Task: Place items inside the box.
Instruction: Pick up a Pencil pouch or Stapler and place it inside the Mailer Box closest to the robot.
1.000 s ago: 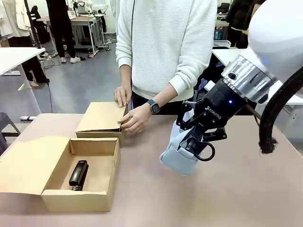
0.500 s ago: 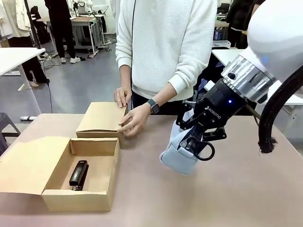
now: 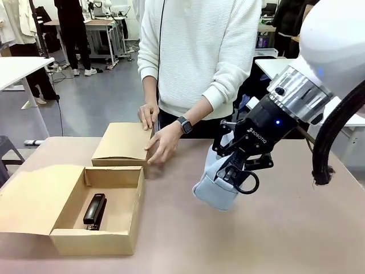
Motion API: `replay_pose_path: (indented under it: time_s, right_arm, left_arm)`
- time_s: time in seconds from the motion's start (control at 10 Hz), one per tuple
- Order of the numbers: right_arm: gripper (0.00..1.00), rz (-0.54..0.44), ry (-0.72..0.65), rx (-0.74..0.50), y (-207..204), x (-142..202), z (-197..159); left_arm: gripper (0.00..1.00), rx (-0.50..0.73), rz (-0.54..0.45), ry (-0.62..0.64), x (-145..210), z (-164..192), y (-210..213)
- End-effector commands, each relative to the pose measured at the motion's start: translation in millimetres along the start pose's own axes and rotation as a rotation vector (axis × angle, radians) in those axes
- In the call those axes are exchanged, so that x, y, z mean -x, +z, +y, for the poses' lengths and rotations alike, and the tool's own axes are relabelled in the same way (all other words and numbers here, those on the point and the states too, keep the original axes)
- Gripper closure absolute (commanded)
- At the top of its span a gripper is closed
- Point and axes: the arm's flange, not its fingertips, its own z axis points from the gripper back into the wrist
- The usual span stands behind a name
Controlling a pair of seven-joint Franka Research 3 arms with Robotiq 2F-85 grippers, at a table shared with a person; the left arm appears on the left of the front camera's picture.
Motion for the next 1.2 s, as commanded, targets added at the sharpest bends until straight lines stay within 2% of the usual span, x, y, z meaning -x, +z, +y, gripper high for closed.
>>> replay_pose_path:
  time_s: [0.0,1.1]
  right_arm:
    - [0.93,-0.008,-0.003,-0.024,1.0,-1.1,5.1]
    - [0.93,-0.008,-0.003,-0.024,1.0,-1.1,5.1]
  left_arm:
    - [0.0,0.018,0.001,-0.017,2.3,0.5,0.4]
    - [0.0,0.018,0.001,-0.017,2.3,0.5,0.4]
